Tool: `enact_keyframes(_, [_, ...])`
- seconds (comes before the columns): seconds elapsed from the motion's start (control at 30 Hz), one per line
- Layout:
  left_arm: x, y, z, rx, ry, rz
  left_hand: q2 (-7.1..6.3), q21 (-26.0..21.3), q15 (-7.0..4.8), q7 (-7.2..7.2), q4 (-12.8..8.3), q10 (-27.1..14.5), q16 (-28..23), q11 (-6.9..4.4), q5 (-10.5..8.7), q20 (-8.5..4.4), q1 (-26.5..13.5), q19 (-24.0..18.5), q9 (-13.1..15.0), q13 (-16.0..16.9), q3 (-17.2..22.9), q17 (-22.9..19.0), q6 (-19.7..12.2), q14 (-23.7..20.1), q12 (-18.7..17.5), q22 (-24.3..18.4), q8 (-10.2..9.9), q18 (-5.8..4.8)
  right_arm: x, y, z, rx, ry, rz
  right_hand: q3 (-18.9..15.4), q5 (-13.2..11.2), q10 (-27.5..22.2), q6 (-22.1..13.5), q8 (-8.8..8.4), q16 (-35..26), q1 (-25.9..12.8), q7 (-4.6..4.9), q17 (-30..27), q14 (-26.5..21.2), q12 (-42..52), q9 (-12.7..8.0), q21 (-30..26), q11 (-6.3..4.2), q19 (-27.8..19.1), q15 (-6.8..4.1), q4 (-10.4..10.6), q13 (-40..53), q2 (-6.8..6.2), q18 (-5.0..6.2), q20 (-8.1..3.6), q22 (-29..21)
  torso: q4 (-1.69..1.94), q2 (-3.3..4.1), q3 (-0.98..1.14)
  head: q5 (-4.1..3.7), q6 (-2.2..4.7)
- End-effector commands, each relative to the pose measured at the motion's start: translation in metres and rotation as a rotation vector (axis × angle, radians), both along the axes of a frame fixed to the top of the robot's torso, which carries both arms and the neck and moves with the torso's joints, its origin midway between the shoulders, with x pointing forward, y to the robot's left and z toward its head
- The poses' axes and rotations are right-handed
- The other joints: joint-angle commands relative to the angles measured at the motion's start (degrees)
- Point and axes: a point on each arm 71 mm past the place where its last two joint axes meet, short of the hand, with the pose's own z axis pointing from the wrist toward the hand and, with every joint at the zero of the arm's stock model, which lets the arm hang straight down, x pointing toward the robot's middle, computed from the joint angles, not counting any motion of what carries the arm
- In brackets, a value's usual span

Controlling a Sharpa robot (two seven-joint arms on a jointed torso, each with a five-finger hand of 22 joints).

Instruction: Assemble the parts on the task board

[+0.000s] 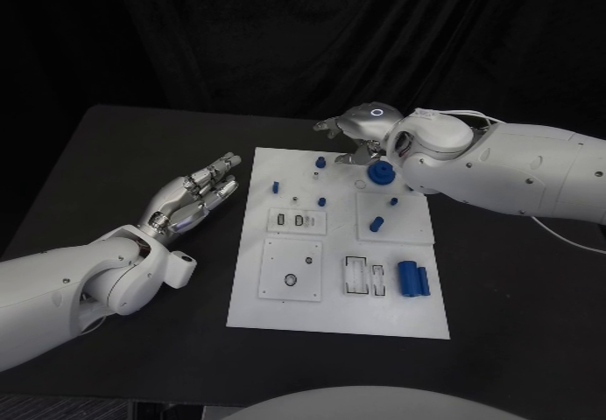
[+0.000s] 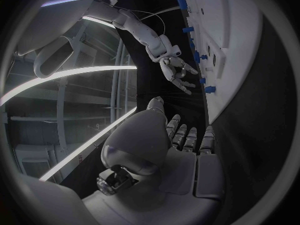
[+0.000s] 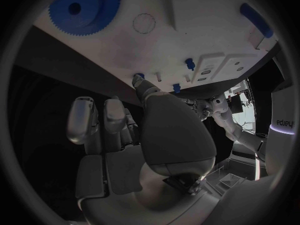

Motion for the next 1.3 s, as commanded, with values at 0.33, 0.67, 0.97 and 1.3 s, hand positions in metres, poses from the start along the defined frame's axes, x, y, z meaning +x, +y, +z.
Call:
enact_keyframes(0.33, [-0.005, 0.003, 0.012, -0.077, -0.133, -0.031, 0.08, -0.06, 0.21, 0.54, -0.07, -0.25, -0.21, 0.29, 0.61, 0.33, 0.82, 0.05, 0.1, -0.07, 0.49, -0.09, 0.14, -0.02, -0.3, 0.05, 0.26, 1.09, -0.027, -0.047, 0.029, 0.063, -0.072, -0.016, 0.23, 0.9, 16.07, 9.7, 0.59, -8.22, 1.43, -0.18, -11.4, -4.75, 9.48, -0.02, -6.95, -3.44, -5.17, -2.61, 0.52, 13.65, 0.5, 2.21, -1.75, -5.85, -0.05, -0.06, -0.08, -0.2, 0.26])
enact_keyframes(0.67, [-0.005, 0.003, 0.012, -0.077, -0.131, -0.033, 0.07, -0.04, 0.28, 0.6, -0.12, -0.11, -0.21, 0.44, 0.74, 0.35, 1.01, 0.06, 0.11, -0.04, 0.59, -0.09, 0.26, -0.02, -0.23, 0.06, 0.27, 1.1, -0.031, -0.084, 0.012, 0.014, 0.013, -0.129, -5.24, -2.19, 37.22, 20.08, 1.95, 11.04, -5.78, 0.64, 22.67, 5.57, 81.69, 0.58, 1.41, -5.2, 3.12, -2.68, 5.81, 79.01, 1.51, -0.36, -2.56, 5.23, -0.49, -0.07, -0.02, -0.27, 0.2])
enact_keyframes(0.97, [-0.003, 0.002, 0.011, -0.077, -0.129, -0.037, 0.07, -0.04, 0.47, 0.66, -0.13, -0.05, -0.21, 0.63, 0.85, 0.4, 1.21, 0.06, 0.11, -0.02, 0.71, -0.09, 0.34, -0.02, -0.19, 0.06, 0.28, 1.1, -0.03, -0.1, -0.005, -0.022, 0.074, -0.199, -7.34, -2.26, 45.18, 24.31, 2.79, 17.25, -11.03, 0.52, 35.38, 9.96, 86.17, 2.56, 6.96, -5.55, 7.44, -2.86, 9.79, 84.32, 1.85, -1.75, -2.57, 10.98, -0.42, -0.05, 0.08, -0.46, 0.24])
enact_keyframes(1.3, [-0.003, 0.002, 0.011, -0.077, -0.127, -0.039, 0.06, -0.04, 0.55, 0.67, -0.13, -0.05, -0.21, 0.68, 0.88, 0.42, 1.27, 0.06, 0.1, -0.02, 0.75, -0.09, 0.27, -0.02, -0.19, 0.06, 0.26, 1.11, -0.028, -0.101, -0.017, -0.036, 0.102, -0.211, -7.28, -2.23, 45.18, 22.74, 1.59, 17.7, -10.62, 0.38, 36.42, 10.32, 86.17, 2.4, 6.95, -5.68, 7.4, -2.98, 9.51, 84.32, 1.59, -1.73, -2.71, 11.09, -0.28, -0.05, -0.04, -0.74, 0.25])
